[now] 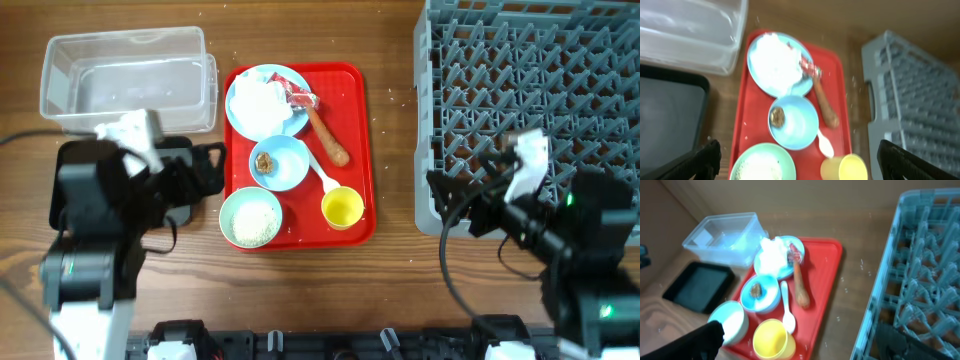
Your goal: Sort waste into correct bins and load items into the dishwasher rack
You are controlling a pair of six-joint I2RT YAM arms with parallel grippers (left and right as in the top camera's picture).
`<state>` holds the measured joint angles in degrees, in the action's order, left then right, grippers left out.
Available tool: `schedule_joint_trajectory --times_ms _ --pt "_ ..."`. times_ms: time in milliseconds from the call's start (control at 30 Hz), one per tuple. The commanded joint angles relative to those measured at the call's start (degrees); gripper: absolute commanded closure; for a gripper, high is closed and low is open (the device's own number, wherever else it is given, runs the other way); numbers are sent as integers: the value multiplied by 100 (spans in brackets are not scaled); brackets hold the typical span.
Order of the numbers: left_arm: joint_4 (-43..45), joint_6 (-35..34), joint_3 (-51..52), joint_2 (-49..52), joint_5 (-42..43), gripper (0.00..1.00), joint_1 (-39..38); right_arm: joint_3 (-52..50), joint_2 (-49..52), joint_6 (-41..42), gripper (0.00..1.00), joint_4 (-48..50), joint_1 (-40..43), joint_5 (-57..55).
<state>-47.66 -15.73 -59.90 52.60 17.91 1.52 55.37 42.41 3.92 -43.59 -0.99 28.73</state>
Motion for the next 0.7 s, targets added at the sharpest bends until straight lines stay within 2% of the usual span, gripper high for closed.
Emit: schedule_joint_trajectory --times_ms 0,167,333,433,500,667 --pt "-151 385 -256 678 -90 0 -511 1008 866 -400 0 -741 -35 -417" --pt "-92 378 -297 1475 -695 0 -1182 2020 1971 -389 0 -1884 -33 -942" --pt "245 372 -297 2245 -706 0 -1255 2063 2732 -337 1 -1644 -33 -942" --pt "354 332 -297 2546 -678 0 -1255 2063 3163 203 0 -1685 -33 -717" --pt "402 337 -297 2643 -555 0 -1255 2063 3377 205 0 -1687 -33 -522" --pt "1075 330 -313 2649 -334 1 -1506 2063 3410 160 0 -1687 -33 -511"
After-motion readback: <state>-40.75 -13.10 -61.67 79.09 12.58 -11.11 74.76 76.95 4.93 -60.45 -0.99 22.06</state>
